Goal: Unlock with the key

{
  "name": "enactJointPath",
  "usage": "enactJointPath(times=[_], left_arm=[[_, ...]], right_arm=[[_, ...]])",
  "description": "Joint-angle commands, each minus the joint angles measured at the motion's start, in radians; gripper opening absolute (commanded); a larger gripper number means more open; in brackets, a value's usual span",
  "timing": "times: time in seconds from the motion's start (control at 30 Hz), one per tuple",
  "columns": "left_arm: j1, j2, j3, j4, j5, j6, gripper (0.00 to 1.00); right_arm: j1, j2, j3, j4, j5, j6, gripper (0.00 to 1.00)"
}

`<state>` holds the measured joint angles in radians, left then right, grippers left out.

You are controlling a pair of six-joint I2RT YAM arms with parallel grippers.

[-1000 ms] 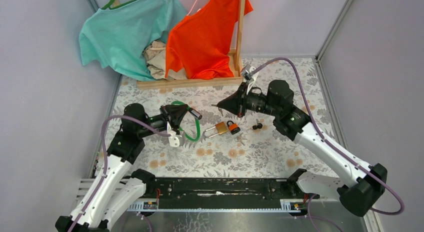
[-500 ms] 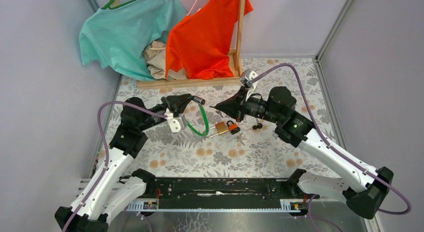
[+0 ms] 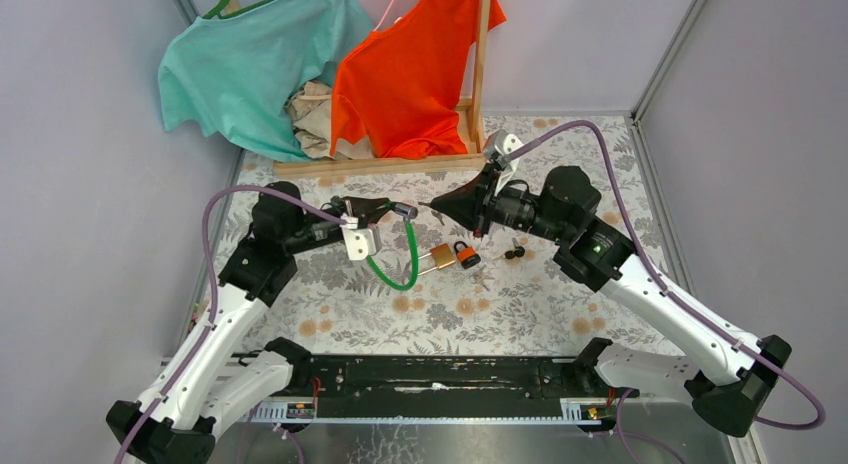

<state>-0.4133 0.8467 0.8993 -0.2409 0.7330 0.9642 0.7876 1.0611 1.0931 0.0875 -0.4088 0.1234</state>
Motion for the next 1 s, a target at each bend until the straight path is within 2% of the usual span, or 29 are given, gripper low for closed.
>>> enactJointPath(times=[0.0,0.17,0.4,0.97], left_arm=[[-0.021,-0.004,0.028,0.006,-0.039,0.053,0.0],[-0.038,0.019,0.036,0.006,-0.122,0.071,0.0],[-0.062,0.029,0.051,-0.012,-0.168,0.124,0.0],[-0.076,0.026,0.059,-0.04,-0.171,0.163,0.0]], right_arm=[[0.009,-0.005,0.061,-0.009,0.005,-0.006,0.0],[0.01,0.04,0.096,-0.056,0.008,-0.001,0.0],[0.01,0.066,0.106,-0.083,0.027,0.0,0.0],[0.011,0.069,0.09,-0.126,0.089,-0.032,0.0]])
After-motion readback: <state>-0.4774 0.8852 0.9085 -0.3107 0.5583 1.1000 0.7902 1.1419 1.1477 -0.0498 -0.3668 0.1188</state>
